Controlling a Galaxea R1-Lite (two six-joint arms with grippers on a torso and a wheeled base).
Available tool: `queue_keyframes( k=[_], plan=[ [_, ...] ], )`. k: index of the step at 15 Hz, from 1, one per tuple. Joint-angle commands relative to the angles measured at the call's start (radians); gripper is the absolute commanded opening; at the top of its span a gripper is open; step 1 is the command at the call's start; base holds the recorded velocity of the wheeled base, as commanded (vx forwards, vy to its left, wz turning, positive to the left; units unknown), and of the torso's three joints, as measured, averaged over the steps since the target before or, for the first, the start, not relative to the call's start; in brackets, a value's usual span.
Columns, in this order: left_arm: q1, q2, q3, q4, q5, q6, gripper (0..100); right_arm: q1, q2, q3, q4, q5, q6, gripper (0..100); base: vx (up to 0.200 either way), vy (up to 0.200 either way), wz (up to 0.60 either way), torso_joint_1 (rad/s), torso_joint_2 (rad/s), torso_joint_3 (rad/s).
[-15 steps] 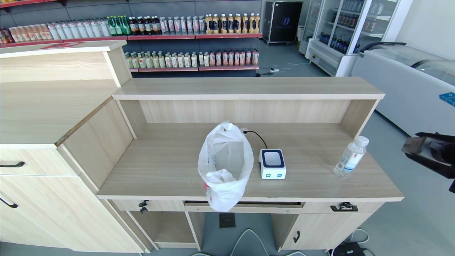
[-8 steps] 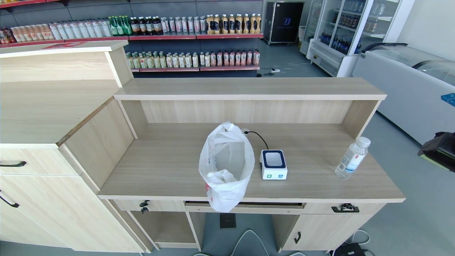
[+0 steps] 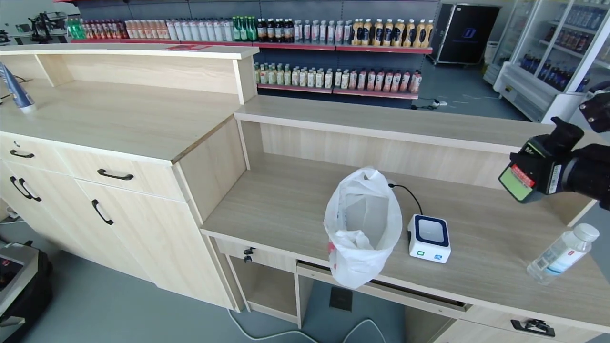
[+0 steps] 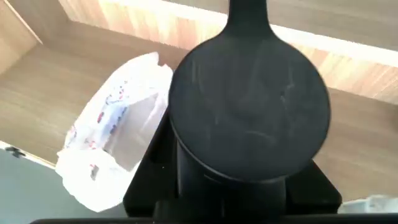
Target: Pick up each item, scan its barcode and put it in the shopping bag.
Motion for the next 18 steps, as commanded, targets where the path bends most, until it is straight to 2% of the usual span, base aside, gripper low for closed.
queue_keyframes(
  k=[1,3,5,7,8,9,12,18],
  plan=[
    [0.000,0.000,0.000,-0.001,0.000,0.000,100,0.064,0.245,-0.080,-0.070,0.011,0.270,0,0.000,0.000,0.00,0.000,0.00,0.000],
    [0.000,0.000,0.000,-0.001,0.000,0.000,100,0.041,0.290,-0.055,-0.058,0.068,0.371,0,0.000,0.000,0.00,0.000,0.00,0.000],
    [0.000,0.000,0.000,-0.001,0.000,0.000,100,0.016,0.307,0.044,-0.063,0.091,0.370,0,0.000,0.000,0.00,0.000,0.00,0.000],
    [0.000,0.000,0.000,-0.001,0.000,0.000,100,-0.034,0.322,0.052,-0.070,0.175,0.368,0,0.000,0.000,0.00,0.000,0.00,0.000],
    [0.000,0.000,0.000,-0.001,0.000,0.000,100,-0.036,0.324,0.052,-0.070,0.180,0.368,0,0.000,0.000,0.00,0.000,0.00,0.000],
    [0.000,0.000,0.000,-0.001,0.000,0.000,100,-0.070,0.357,0.043,-0.090,0.235,0.365,0,0.000,0.000,0.00,0.000,0.00,0.000],
    [0.000,0.000,0.000,-0.001,0.000,0.000,100,-0.106,0.436,0.035,-0.198,0.304,0.273,0,0.000,0.000,0.00,0.000,0.00,0.000],
    [0.000,0.000,0.000,-0.001,0.000,0.000,100,-0.108,0.552,0.017,-0.363,0.329,0.252,0,0.000,0.000,0.00,0.000,0.00,0.000]
  ],
)
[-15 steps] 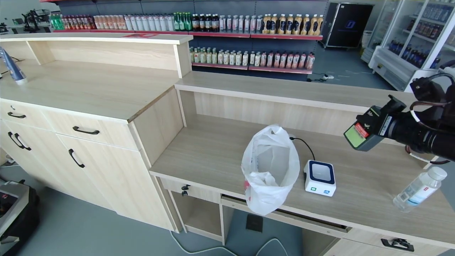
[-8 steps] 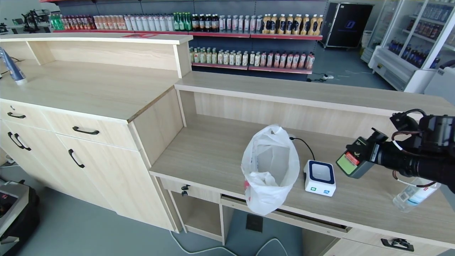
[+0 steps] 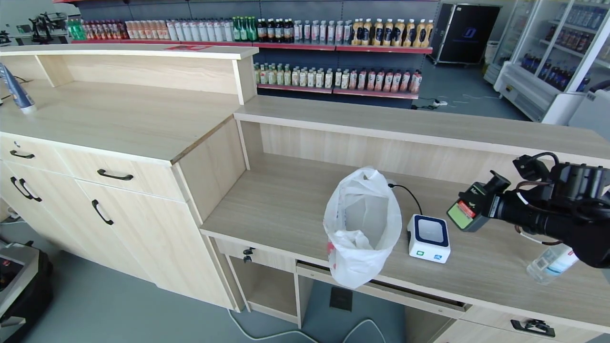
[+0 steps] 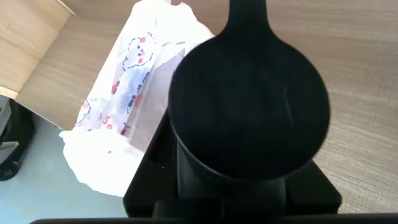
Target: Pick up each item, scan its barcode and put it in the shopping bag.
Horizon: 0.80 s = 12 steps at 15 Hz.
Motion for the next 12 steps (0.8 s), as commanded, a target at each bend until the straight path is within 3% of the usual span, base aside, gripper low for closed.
queue_keyframes(
  k=[1,12],
  plan=[
    [0.000,0.000,0.000,0.000,0.000,0.000,100,0.001,0.065,0.000,-0.044,0.000,-0.005,0,0.000,0.000,0.00,0.000,0.00,0.000],
    [0.000,0.000,0.000,0.000,0.000,0.000,100,-0.004,0.202,-0.120,-0.079,0.074,0.001,0,0.000,0.000,0.00,0.000,0.00,0.000]
  ],
)
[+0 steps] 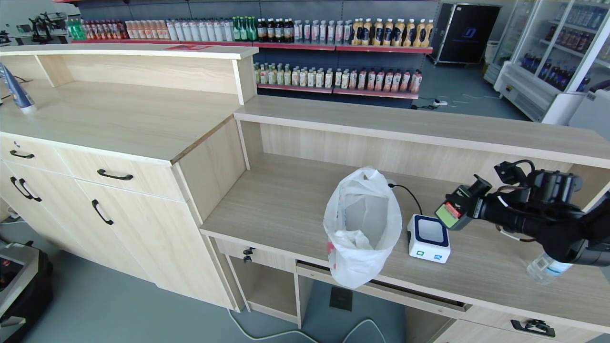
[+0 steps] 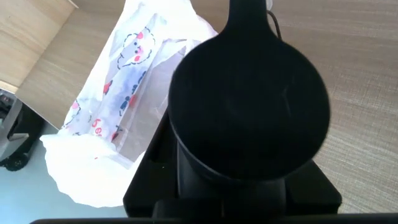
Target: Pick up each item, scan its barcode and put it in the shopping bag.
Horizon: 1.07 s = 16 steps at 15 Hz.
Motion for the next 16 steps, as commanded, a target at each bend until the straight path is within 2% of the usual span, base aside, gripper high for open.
queue_keyframes(
  k=[1,16],
  plan=[
    [0.000,0.000,0.000,0.000,0.000,0.000,100,0.000,0.027,-0.006,-0.001,0.003,0.001,0,0.000,0.000,0.00,0.000,0.00,0.000],
    [0.000,0.000,0.000,0.000,0.000,0.000,100,0.003,0.064,-0.034,0.000,0.004,0.024,0,0.000,0.000,0.00,0.000,0.00,0.000]
  ],
)
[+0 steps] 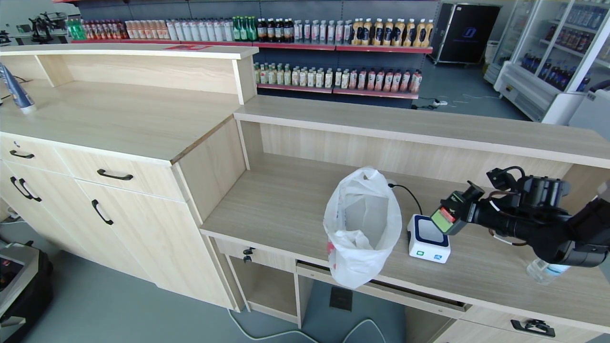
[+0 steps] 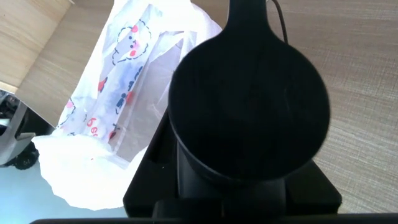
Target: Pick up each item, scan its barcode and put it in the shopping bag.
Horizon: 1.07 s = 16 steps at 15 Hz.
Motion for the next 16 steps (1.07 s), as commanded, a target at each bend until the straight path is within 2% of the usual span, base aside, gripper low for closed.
queue_keyframes(
  k=[1,13,15,16],
  plan=[
    [0.000,0.000,0.000,0.000,0.000,0.000,100,0.003,0.005,-0.015,-0.001,0.001,0.004,0,0.000,0.000,0.00,0.000,0.00,0.000],
    [0.000,0.000,0.000,0.000,0.000,0.000,100,0.018,0.046,-0.074,0.008,0.002,0.000,0,0.000,0.000,0.00,0.000,0.00,0.000],
    [0.000,0.000,0.000,0.000,0.000,0.000,100,0.019,-0.035,-0.062,0.008,-0.002,-0.008,0,0.000,0.000,0.00,0.000,0.00,0.000],
    [0.000,0.000,0.000,0.000,0.000,0.000,100,0.027,-0.106,-0.013,-0.002,-0.033,-0.063,0,0.000,0.000,0.00,0.000,0.00,0.000]
  ],
)
